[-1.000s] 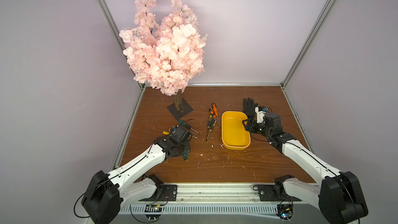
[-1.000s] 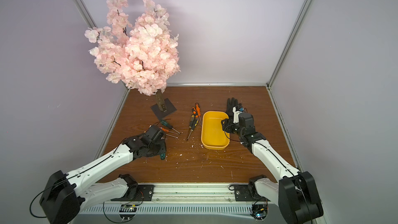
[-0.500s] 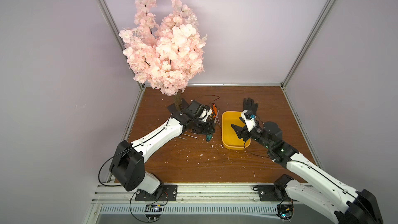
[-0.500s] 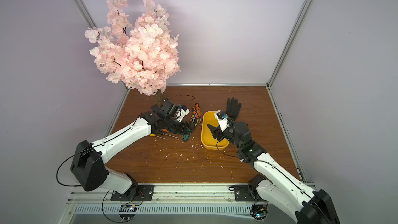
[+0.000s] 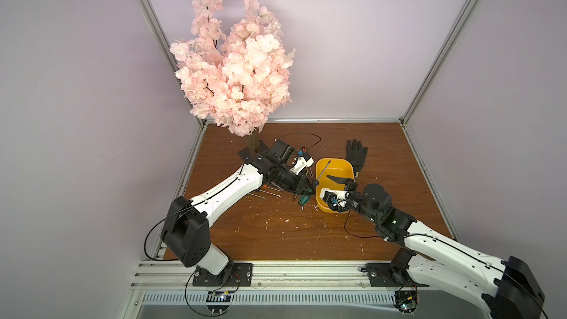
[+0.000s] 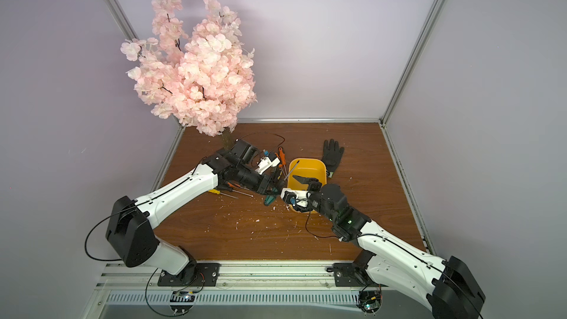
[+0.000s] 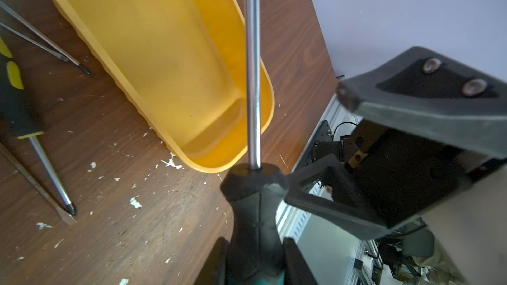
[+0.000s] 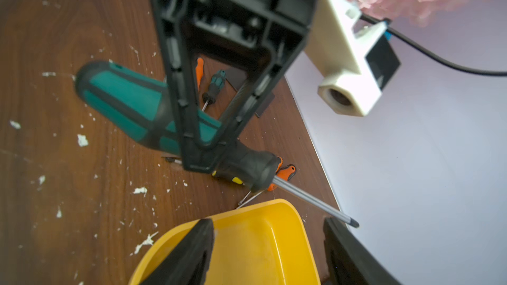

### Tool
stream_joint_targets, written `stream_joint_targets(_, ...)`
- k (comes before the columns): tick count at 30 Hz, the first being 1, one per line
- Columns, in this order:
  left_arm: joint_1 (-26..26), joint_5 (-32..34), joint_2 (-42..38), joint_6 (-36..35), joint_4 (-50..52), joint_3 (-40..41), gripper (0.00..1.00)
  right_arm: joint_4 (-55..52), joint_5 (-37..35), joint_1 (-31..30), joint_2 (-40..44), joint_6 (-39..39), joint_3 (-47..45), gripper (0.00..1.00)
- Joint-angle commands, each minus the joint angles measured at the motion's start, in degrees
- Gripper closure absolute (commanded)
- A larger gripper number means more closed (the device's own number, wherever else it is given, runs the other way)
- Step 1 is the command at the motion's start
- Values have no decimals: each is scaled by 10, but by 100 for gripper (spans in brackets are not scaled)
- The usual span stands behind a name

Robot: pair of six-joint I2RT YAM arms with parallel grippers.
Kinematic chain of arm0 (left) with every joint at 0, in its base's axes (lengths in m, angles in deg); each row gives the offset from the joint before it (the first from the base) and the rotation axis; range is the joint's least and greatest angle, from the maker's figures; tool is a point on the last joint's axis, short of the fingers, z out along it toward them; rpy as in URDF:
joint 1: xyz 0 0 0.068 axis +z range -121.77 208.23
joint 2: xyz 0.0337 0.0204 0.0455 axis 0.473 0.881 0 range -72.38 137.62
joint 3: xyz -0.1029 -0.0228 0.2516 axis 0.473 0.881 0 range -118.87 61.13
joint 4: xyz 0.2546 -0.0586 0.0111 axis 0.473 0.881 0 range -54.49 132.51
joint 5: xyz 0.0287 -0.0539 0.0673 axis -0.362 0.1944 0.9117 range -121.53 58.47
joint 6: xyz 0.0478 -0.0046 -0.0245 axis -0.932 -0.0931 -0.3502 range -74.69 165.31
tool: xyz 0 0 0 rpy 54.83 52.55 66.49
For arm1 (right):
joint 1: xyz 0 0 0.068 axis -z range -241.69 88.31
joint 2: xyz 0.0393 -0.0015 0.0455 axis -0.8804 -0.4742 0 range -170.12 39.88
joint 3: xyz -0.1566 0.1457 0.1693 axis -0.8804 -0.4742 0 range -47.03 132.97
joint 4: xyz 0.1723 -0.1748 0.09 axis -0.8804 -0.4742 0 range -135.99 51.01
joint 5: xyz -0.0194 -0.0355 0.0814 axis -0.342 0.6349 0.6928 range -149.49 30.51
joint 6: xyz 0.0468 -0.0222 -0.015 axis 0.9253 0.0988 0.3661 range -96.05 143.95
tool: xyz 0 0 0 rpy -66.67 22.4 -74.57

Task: Put the screwdriver on the desktop into the storage box
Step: Pick up the screwdriver from the center of the board.

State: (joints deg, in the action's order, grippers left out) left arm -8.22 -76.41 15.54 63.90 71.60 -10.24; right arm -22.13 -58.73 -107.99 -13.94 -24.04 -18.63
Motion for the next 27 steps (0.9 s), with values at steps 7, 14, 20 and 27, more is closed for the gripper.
stream_joint_targets(7, -6, -70, -5, -17, 10, -5, 86, 10, -13, -9, -32, -119, 51, 30)
stream_joint_targets(14, -6, -74, -7, -14, 10, 2, 86, 11, 10, -13, -55, -124, 73, 34)
stream_joint_targets(20, -6, -79, -7, -13, 10, 3, 86, -3, 23, -19, -62, -127, 82, 38)
stream_joint_targets(27, -6, -80, -6, -13, 10, 3, 86, -24, 30, -26, -73, -126, 96, 52)
